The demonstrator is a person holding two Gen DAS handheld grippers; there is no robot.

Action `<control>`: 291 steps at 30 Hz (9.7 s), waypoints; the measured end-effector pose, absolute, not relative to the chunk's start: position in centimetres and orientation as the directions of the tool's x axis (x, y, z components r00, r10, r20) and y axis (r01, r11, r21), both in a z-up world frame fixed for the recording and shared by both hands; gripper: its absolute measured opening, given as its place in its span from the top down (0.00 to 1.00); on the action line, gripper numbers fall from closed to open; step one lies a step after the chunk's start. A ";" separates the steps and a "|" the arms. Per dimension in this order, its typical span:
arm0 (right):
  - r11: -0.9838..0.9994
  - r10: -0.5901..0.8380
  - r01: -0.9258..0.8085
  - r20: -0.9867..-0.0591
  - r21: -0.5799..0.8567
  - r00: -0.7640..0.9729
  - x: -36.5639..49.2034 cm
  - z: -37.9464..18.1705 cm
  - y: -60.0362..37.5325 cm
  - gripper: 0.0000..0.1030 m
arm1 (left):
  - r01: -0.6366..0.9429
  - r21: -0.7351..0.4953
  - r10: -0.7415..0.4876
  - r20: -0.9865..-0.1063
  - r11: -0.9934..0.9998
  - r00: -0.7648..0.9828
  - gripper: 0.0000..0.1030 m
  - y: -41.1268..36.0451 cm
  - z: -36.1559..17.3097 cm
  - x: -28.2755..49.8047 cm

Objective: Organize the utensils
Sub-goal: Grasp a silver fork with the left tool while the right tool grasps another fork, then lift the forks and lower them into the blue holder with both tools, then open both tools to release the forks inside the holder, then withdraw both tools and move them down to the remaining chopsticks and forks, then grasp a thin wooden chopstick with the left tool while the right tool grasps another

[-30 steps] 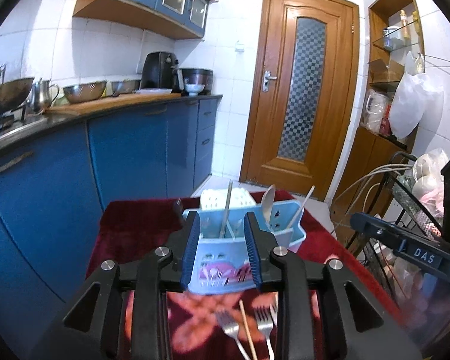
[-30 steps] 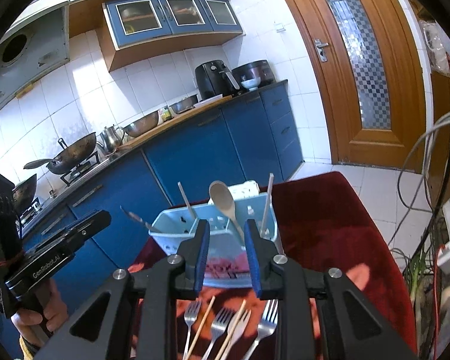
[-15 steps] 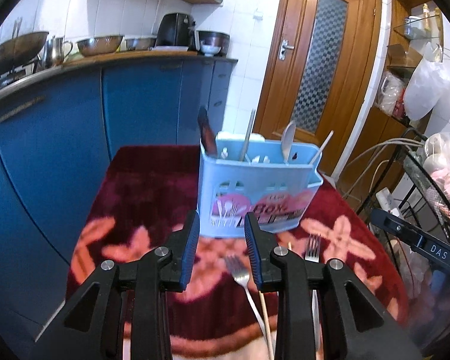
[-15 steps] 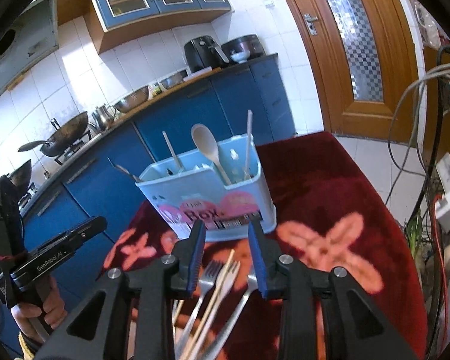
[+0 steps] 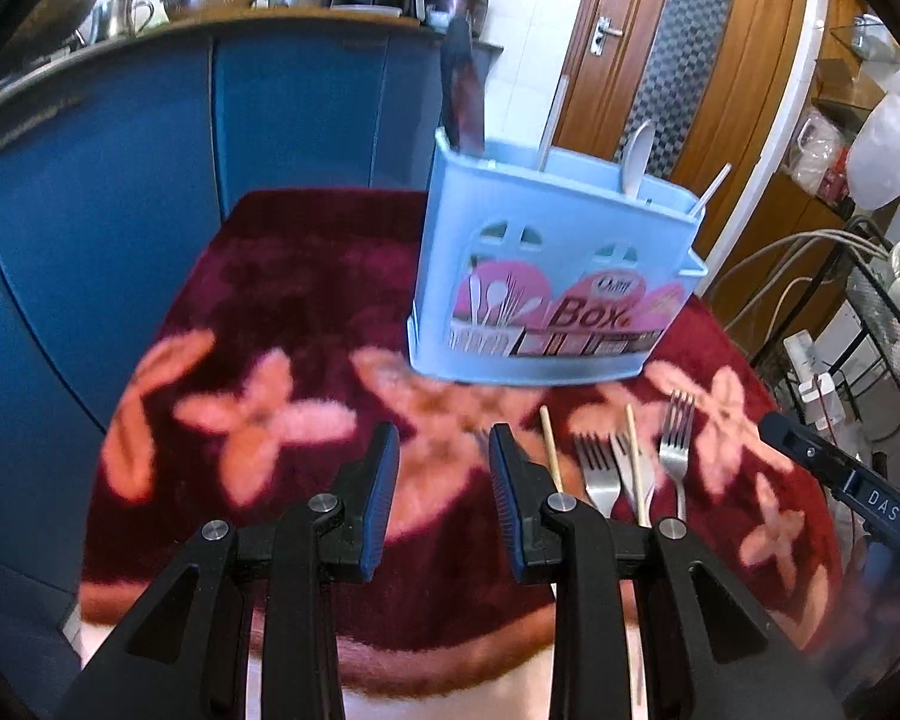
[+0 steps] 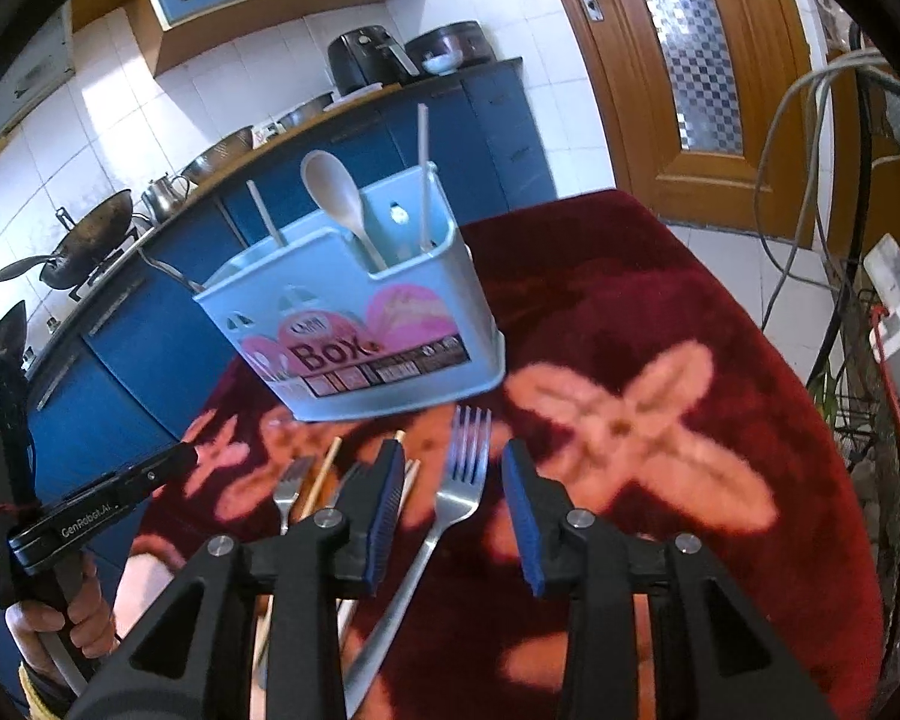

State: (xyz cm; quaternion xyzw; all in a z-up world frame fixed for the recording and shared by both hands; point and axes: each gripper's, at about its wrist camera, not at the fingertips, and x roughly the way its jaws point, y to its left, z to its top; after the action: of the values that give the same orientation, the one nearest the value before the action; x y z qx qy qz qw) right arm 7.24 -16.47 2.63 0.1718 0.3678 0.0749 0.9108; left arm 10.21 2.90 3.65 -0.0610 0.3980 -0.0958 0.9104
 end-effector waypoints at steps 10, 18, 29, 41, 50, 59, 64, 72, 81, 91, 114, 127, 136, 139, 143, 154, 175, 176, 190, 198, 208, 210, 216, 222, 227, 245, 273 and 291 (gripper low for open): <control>0.927 0.267 0.010 -0.679 0.376 0.684 8.5 0.5 -16.8 0.62 | 0.111 -0.211 -0.236 -0.777 0.971 0.584 0.70 2.3 0.5 12.0; 0.921 0.277 0.015 -0.682 0.390 0.677 9.3 -0.3 -16.8 0.62 | 0.140 -0.267 -0.300 -0.793 0.953 0.529 0.70 1.7 -0.6 13.3; 0.918 0.290 0.012 -0.691 0.396 0.662 10.1 -1.0 -16.6 0.62 | 0.182 -0.401 -0.439 -0.774 0.898 0.456 0.71 0.4 -2.2 14.7; 0.917 0.303 0.006 -0.705 0.400 0.641 11.0 -1.9 -16.5 0.62 | 0.226 -0.450 -0.502 -0.750 0.864 0.430 0.96 -1.3 -2.9 15.6; 0.913 0.325 -0.012 -0.711 0.408 0.624 12.5 -2.4 -15.9 0.62 | 0.224 -0.418 -0.474 -0.762 0.880 0.442 0.96 -2.4 -3.1 15.9; 0.901 0.361 -0.051 -0.677 0.432 0.642 12.4 -1.9 -15.9 0.91 | 0.251 -0.453 -0.517 -0.719 0.855 0.464 0.97 -1.3 -2.2 15.3; 0.915 0.336 -0.085 -0.632 0.393 0.699 11.0 -0.1 -15.7 0.94 | 0.297 -0.458 -0.545 -0.673 0.838 0.501 0.98 -1.1 -0.4 14.0; 0.949 0.257 -0.102 -0.546 0.298 0.798 8.4 3.7 -15.2 0.96 | 0.333 -0.437 -0.548 -0.617 0.836 0.565 0.99 -0.8 2.5 12.0; 0.979 0.138 -0.054 -0.449 0.196 0.883 6.0 7.4 -14.9 0.96 | 0.356 -0.392 -0.525 -0.535 0.848 0.661 1.00 0.9 5.9 9.9; 0.985 0.098 -0.035 -0.379 0.170 0.920 5.6 10.6 -15.1 0.96 | 0.375 -0.373 -0.519 -0.450 0.849 0.727 1.00 1.3 9.9 9.3; 0.989 0.055 -0.003 -0.346 0.148 0.937 6.4 12.8 -16.1 0.96 | 0.329 -0.255 -0.394 -0.274 0.909 0.877 1.00 2.1 20.8 15.2; 0.997 -0.001 0.022 -0.287 0.070 0.958 8.6 15.6 -15.8 0.96 | 0.308 -0.319 -0.394 -0.256 0.896 0.883 1.00 3.2 20.7 18.5; 0.997 -0.070 0.064 -0.191 -0.037 0.979 11.7 18.4 -14.1 0.96 | 0.297 -0.251 -0.358 -0.254 0.921 0.898 1.00 2.5 20.9 19.6; 0.994 -0.092 0.080 -0.183 -0.070 0.979 13.3 18.8 -13.5 0.96 | 0.294 -0.265 -0.364 -0.272 0.918 0.891 1.00 2.4 20.0 20.2; 0.986 -0.131 0.112 -0.159 -0.120 0.979 15.6 18.7 -12.8 0.96 | 0.285 -0.264 -0.357 -0.286 0.921 0.889 1.00 2.4 18.9 21.1; 0.980 -0.126 0.096 -0.171 -0.173 0.977 19.1 15.9 -11.4 0.96 | 0.290 -0.253 -0.364 -0.324 0.923 0.873 1.00 1.9 16.3 22.5; 0.989 0.143 -0.151 -0.357 0.007 0.923 19.9 12.1 -10.9 0.87 | 0.295 -0.239 -0.373 -0.430 0.925 0.822 0.98 0.8 13.2 23.3; 0.988 0.146 -0.153 -0.353 0.009 0.924 19.8 12.2 -10.9 0.85 | 0.293 -0.236 -0.370 -0.433 0.927 0.822 0.92 0.8 13.2 23.2; 0.978 0.203 -0.177 -0.310 0.110 0.929 16.4 15.8 -11.7 0.75 | 0.317 -0.236 -0.389 -0.400 0.919 0.830 0.65 1.1 16.0 20.0; 0.974 0.215 -0.177 -0.318 0.144 0.923 13.2 17.3 -12.0 0.73 | 0.317 -0.216 -0.380 -0.409 0.924 0.829 0.64 1.4 17.2 16.9; 0.969 0.228 -0.170 -0.374 0.182 0.899 9.0 17.4 -11.8 0.68 | 0.298 -0.204 -0.359 -0.446 0.933 0.820 0.64 2.3 16.9 12.8; 0.967 0.232 -0.166 -0.390 0.195 0.891 8.4 17.0 -11.9 0.68 | 0.290 -0.200 -0.351 -0.459 0.936 0.816 0.64 2.5 16.5 12.0; 0.968 0.220 -0.142 -0.419 0.209 0.881 6.3 14.9 -11.8 0.65 | 0.280 -0.194 -0.341 -0.492 0.940 0.801 0.64 2.6 14.9 9.9; 0.969 0.213 -0.121 -0.474 0.216 0.854 5.1 12.1 -12.0 0.65 | 0.276 -0.204 -0.343 -0.549 0.939 0.762 0.64 2.1 12.4 8.7; 0.973 0.193 -0.098 -0.510 0.208 0.838 4.6 9.9 -12.4 0.63 | 0.272 -0.205 -0.340 -0.593 0.940 0.730 0.64 1.4 10.3 8.5; 0.971 0.163 -0.008 -0.635 0.239 0.755 5.0 3.1 -14.6 0.58 | 0.245 -0.204 -0.312 -0.750 0.948 0.583 0.64 -1.5 2.7 10.8; 0.942 0.202 0.038 -0.651 0.334 0.732 5.0 -0.2 -17.6 0.56 | 0.285 -0.043 -0.189 -0.840 0.958 0.508 0.60 -5.5 -1.7 11.8; 0.931 0.232 0.023 -0.641 0.364 0.731 4.7 -0.7 -17.8 0.56 | 0.301 -0.078 -0.227 -0.834 0.951 0.503 0.98 -6.5 -1.5 11.1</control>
State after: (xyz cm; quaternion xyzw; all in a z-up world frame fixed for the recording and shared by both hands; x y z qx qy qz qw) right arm 4.67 -17.75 -0.69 0.1763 0.3621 0.0573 0.9135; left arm 11.05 -6.53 -1.51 0.0386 0.4746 -0.1525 0.8661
